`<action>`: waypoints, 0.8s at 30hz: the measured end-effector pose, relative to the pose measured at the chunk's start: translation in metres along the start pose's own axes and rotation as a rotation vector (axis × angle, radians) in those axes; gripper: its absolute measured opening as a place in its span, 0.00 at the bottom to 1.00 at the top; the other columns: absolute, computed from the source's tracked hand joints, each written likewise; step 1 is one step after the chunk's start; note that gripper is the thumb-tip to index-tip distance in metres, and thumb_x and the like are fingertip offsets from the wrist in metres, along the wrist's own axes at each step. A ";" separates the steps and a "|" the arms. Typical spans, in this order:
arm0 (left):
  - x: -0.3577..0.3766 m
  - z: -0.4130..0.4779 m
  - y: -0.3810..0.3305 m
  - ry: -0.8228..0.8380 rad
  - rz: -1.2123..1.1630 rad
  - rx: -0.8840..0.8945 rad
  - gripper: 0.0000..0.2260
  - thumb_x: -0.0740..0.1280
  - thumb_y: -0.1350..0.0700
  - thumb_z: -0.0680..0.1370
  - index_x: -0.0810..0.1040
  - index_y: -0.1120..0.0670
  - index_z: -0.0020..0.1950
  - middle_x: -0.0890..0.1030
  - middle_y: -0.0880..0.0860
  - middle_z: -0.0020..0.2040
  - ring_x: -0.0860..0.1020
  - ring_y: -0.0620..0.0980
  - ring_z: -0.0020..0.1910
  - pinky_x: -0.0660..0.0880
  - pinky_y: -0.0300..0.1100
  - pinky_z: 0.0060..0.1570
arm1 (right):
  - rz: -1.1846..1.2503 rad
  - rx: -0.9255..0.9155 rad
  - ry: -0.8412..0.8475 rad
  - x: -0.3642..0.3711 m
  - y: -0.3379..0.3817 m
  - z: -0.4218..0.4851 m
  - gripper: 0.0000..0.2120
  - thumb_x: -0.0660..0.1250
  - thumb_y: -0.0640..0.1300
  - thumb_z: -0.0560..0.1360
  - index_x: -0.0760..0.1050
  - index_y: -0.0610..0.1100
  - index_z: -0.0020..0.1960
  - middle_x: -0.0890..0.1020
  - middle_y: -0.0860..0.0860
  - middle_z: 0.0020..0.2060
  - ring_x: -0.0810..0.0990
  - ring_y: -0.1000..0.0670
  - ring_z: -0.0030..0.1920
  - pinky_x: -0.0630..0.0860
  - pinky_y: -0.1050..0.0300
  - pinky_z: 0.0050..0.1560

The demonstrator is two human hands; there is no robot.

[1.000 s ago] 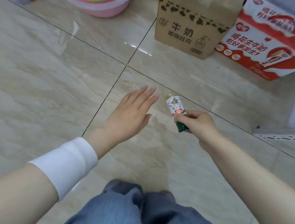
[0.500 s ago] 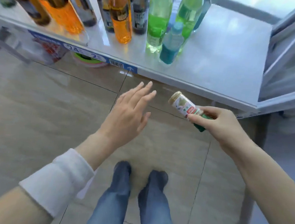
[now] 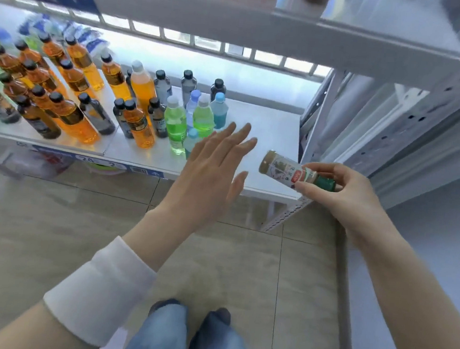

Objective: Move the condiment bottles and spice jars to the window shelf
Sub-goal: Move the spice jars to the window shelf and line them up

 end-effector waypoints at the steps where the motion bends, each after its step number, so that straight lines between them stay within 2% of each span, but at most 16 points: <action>1: -0.007 0.007 -0.008 -0.022 -0.005 0.020 0.19 0.60 0.56 0.76 0.68 0.58 0.67 0.69 0.57 0.70 0.65 0.56 0.70 0.60 0.50 0.68 | -0.003 -0.009 -0.021 -0.013 0.007 -0.001 0.16 0.77 0.45 0.65 0.77 0.51 0.50 0.81 0.56 0.44 0.80 0.61 0.40 0.73 0.73 0.34; 4: -0.028 0.032 -0.030 -0.090 -0.016 0.094 0.19 0.61 0.57 0.76 0.67 0.57 0.67 0.69 0.57 0.70 0.65 0.56 0.70 0.62 0.51 0.68 | 0.023 -0.052 -0.064 -0.049 0.033 -0.007 0.17 0.76 0.43 0.65 0.74 0.49 0.51 0.80 0.54 0.44 0.79 0.57 0.42 0.72 0.72 0.31; 7: -0.050 0.060 -0.045 -0.168 -0.042 0.147 0.19 0.61 0.57 0.77 0.69 0.58 0.67 0.69 0.56 0.70 0.65 0.54 0.71 0.60 0.48 0.68 | 0.079 -0.096 -0.094 -0.078 0.062 -0.009 0.19 0.77 0.44 0.61 0.76 0.47 0.50 0.81 0.51 0.43 0.80 0.57 0.42 0.74 0.71 0.34; 10: -0.065 0.093 -0.051 -0.233 -0.069 0.176 0.18 0.61 0.57 0.76 0.71 0.59 0.66 0.70 0.56 0.69 0.67 0.55 0.70 0.62 0.50 0.68 | 0.109 -0.131 -0.128 -0.105 0.093 -0.003 0.22 0.75 0.47 0.55 0.78 0.48 0.49 0.82 0.49 0.45 0.81 0.55 0.45 0.77 0.67 0.40; 16: -0.082 0.155 -0.052 -0.312 -0.139 0.228 0.18 0.60 0.56 0.76 0.71 0.58 0.65 0.71 0.56 0.68 0.67 0.55 0.69 0.62 0.51 0.67 | 0.128 -0.238 -0.246 -0.147 0.158 0.019 0.21 0.73 0.44 0.56 0.75 0.47 0.48 0.79 0.50 0.44 0.80 0.55 0.44 0.79 0.69 0.40; 21: -0.085 0.189 -0.048 -0.374 -0.155 0.220 0.18 0.61 0.58 0.76 0.71 0.59 0.65 0.71 0.57 0.68 0.67 0.56 0.69 0.61 0.50 0.68 | 0.042 -0.297 -0.358 -0.173 0.187 0.055 0.25 0.75 0.48 0.54 0.72 0.50 0.49 0.79 0.50 0.47 0.79 0.51 0.50 0.79 0.58 0.50; 24: -0.086 0.202 -0.038 -0.460 -0.172 0.139 0.18 0.63 0.60 0.75 0.71 0.60 0.65 0.71 0.59 0.68 0.66 0.56 0.69 0.62 0.52 0.68 | -0.006 -0.341 -0.389 -0.179 0.200 0.078 0.26 0.78 0.43 0.60 0.71 0.47 0.55 0.79 0.48 0.49 0.80 0.49 0.52 0.77 0.53 0.56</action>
Point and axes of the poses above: each hand's wrist, its own z-axis towards the middle knuckle, its own x-axis out of the palm, y = z × x, the point moved 8 cm from there along z, towards the middle knuckle
